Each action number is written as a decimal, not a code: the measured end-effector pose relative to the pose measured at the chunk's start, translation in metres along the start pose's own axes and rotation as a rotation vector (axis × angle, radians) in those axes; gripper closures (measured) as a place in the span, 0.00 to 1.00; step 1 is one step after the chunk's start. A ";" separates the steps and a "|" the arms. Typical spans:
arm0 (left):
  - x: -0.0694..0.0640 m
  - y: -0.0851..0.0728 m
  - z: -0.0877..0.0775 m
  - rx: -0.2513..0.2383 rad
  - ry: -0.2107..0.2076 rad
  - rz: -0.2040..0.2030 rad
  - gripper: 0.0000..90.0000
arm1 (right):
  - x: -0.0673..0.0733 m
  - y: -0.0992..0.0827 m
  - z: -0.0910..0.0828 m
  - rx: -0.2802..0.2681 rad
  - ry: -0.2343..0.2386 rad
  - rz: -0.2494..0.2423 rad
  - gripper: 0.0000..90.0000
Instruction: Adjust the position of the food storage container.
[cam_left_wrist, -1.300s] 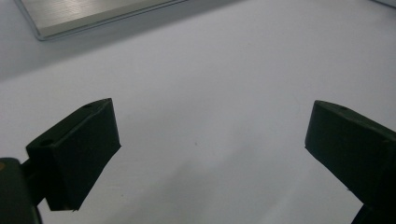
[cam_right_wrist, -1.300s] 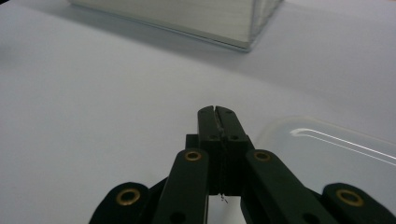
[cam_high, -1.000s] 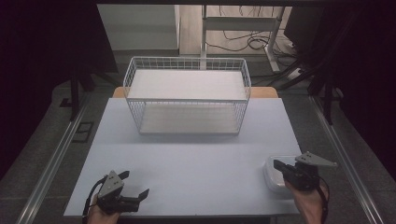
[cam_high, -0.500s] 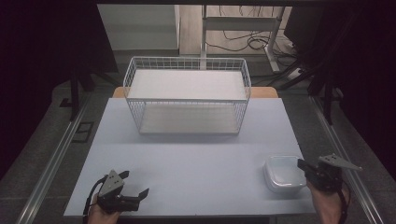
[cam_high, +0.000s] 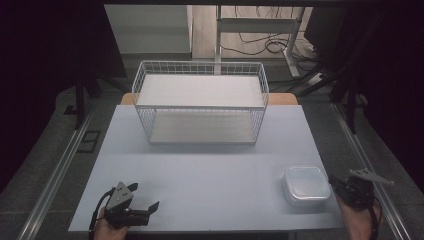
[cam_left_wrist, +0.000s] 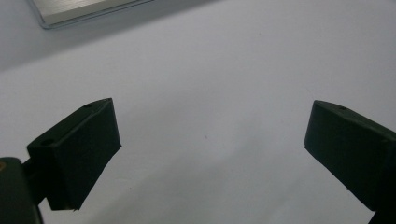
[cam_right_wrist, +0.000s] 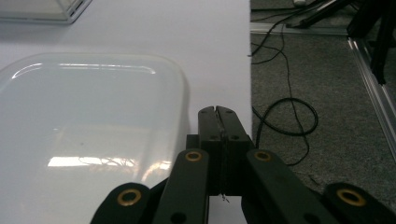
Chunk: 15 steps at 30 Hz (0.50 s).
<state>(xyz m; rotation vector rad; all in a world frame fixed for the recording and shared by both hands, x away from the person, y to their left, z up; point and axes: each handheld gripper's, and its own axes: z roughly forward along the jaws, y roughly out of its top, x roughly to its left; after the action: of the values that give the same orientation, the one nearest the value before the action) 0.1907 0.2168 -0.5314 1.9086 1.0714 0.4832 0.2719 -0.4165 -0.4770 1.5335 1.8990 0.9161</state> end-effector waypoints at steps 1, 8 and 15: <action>0.000 0.000 0.000 -0.001 0.000 0.000 0.03 | 0.002 0.000 0.001 0.002 -0.009 -0.011 0.99; 0.000 0.000 0.000 -0.001 0.000 -0.001 0.04 | 0.011 0.000 0.000 0.009 0.013 -0.007 0.99; 0.001 0.000 -0.001 -0.006 0.007 -0.001 0.04 | 0.025 0.000 0.001 0.019 0.061 0.001 0.99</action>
<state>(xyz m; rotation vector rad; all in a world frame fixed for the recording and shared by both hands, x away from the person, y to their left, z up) 0.1903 0.2181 -0.5307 1.9018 1.0746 0.4926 0.2671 -0.3919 -0.4772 1.5341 1.9545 0.9586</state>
